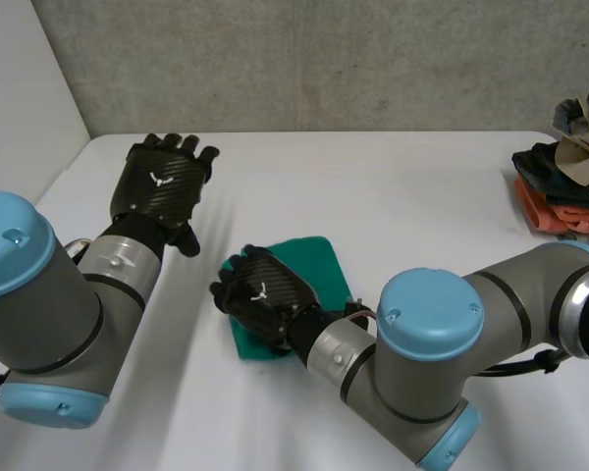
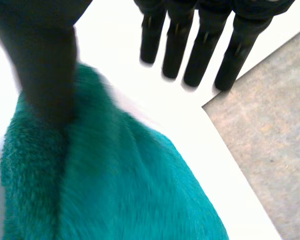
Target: Fold the laundry.
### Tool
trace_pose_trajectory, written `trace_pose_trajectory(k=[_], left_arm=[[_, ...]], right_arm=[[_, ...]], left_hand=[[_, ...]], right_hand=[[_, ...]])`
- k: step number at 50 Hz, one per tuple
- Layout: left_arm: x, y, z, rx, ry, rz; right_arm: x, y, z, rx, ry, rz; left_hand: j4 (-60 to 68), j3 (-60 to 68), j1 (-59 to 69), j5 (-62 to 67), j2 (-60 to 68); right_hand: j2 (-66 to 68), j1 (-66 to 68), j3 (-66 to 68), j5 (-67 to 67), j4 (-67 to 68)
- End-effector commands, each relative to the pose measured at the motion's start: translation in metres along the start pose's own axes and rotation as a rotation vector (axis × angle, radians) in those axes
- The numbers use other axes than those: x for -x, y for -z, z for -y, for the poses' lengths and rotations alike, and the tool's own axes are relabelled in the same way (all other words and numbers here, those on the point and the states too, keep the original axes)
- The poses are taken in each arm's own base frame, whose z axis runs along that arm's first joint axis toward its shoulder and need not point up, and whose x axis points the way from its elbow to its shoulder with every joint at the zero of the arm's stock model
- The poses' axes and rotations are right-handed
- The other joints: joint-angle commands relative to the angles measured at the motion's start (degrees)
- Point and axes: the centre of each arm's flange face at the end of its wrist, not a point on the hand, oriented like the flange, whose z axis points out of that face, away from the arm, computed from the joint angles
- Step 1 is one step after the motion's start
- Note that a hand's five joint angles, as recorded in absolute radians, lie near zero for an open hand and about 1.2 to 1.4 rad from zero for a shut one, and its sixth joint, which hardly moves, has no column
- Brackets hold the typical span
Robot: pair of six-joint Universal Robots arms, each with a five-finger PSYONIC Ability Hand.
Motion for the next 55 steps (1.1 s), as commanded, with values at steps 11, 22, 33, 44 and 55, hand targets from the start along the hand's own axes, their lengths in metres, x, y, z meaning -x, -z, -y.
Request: trace_pose_trajectory(k=[11, 22, 33, 44, 55], left_arm=[[-0.073, 0.000, 0.012, 0.037, 0.198, -0.204], [-0.086, 0.020, -0.059, 0.434, 0.122, -0.144], [-0.081, 0.019, -0.059, 0.437, 0.082, -0.139], [-0.063, 0.008, 0.008, 0.198, 0.063, -0.215], [-0.037, -0.010, 0.049, 0.016, 0.139, -0.422]], right_arm=[[-0.125, 0.032, -0.022, 0.158, -0.662, -0.351], [-0.102, 0.003, -0.067, 0.361, -0.763, -0.180], [-0.100, 0.002, -0.074, 0.482, -0.430, -0.228], [-0.111, 0.028, -0.031, 0.313, -0.295, -0.354], [-0.017, 0.049, -0.030, 0.153, -0.208, -0.222]], left_hand=[[0.9, 0.5, 1.3, -0.4, 0.7], [2.4, 2.0, 2.8, 1.1, 2.2], [1.9, 1.5, 2.3, 0.6, 1.7], [-1.1, -1.5, -0.7, -2.4, -1.3], [-1.0, -1.4, -0.6, -2.2, -1.1]], right_hand=[[-14.2, -12.5, -16.8, -14.5, -16.3], [-14.2, -12.5, -16.8, -14.5, -16.3], [-14.2, -12.5, -16.8, -14.5, -16.3], [-14.2, -12.5, -16.8, -14.5, -16.3], [-14.2, -12.5, -16.8, -14.5, -16.3]])
